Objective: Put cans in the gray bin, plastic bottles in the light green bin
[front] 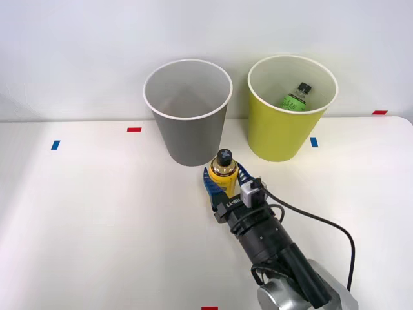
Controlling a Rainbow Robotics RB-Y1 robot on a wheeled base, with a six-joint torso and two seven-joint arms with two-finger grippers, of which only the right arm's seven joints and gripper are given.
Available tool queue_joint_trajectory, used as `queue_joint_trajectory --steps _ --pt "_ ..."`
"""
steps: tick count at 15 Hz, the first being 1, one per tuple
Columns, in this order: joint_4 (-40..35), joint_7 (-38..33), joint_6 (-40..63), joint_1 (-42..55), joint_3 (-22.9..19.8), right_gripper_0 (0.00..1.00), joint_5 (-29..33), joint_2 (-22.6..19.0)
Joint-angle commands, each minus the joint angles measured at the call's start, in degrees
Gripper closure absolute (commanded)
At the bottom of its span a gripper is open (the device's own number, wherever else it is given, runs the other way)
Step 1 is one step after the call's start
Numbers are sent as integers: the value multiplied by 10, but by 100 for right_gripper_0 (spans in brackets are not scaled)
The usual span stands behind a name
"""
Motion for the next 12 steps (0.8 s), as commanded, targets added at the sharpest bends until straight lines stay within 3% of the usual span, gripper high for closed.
queue_joint_trajectory --steps 1,5,12 --pt "0 -2 -5 7 -4 97 9 -3" --pt "-14 -8 -30 37 -11 99 20 -13" --pt "-173 -73 23 83 -18 100 15 -90"
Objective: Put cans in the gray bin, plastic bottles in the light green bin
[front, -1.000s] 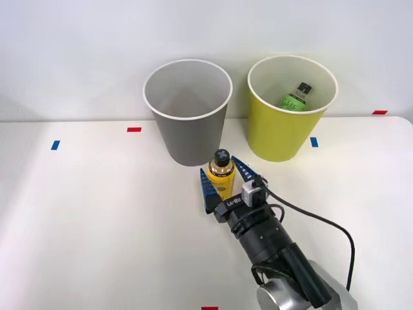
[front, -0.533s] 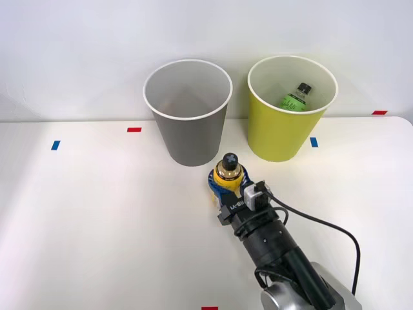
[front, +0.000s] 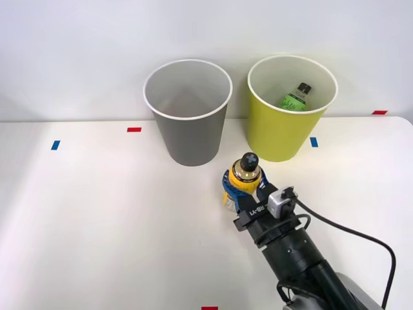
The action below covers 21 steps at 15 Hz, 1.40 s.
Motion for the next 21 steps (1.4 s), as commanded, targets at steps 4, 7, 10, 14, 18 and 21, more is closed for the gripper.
queue_joint_trajectory --steps 4,7,10,14,18,21 --pt "-212 -59 166 37 -58 100 -17 -51" --pt "-287 -119 216 37 -97 100 -21 -47" --pt "-308 -168 216 18 -132 100 -23 -47" --pt "-320 -188 275 -40 -183 100 -31 -44" --pt "-332 -202 438 -127 -258 100 -44 -25" --pt "-323 -216 498 -170 -291 100 -56 -25"
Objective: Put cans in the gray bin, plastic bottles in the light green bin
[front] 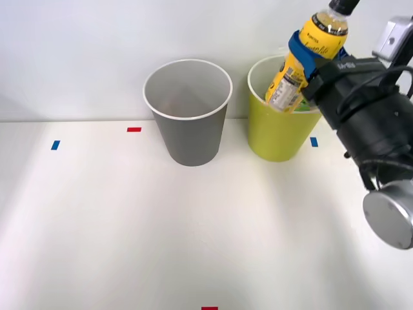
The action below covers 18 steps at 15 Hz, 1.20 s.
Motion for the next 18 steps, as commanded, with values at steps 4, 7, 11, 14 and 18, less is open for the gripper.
queue_joint_trajectory --steps 4,7,11,14,18 --pt "112 -14 24 -100 -35 100 -9 -3" --pt "177 -18 24 -144 -38 100 15 -3" --pt "193 -13 25 -148 -31 100 29 -11" --pt "199 -13 25 -157 -26 100 31 -14" --pt "246 -16 25 -188 -25 100 28 -14"
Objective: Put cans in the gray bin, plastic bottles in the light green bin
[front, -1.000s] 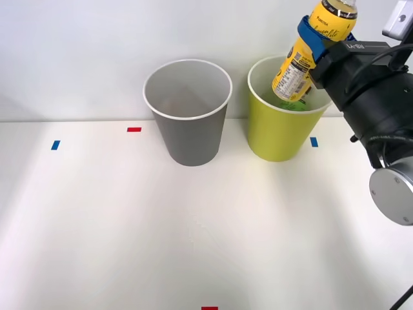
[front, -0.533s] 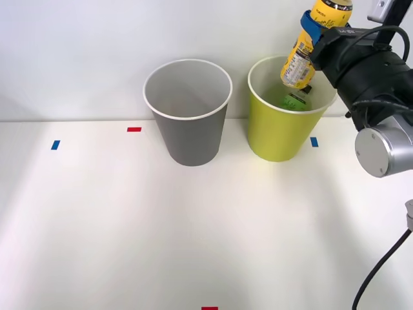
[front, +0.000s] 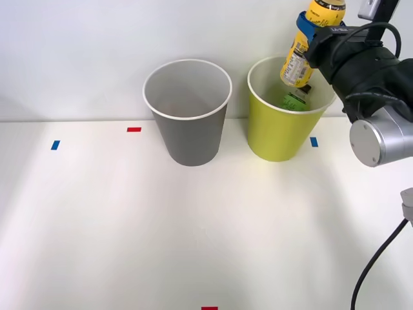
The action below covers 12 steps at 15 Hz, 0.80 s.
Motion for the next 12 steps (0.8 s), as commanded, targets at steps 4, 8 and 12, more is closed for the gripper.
queue_joint_trajectory --steps 4,8,12 --pt "15 -6 0 -8 5 29 -2 0" --pt "15 -7 0 -8 5 0 12 0" --pt "15 -6 -22 4 5 0 14 6"
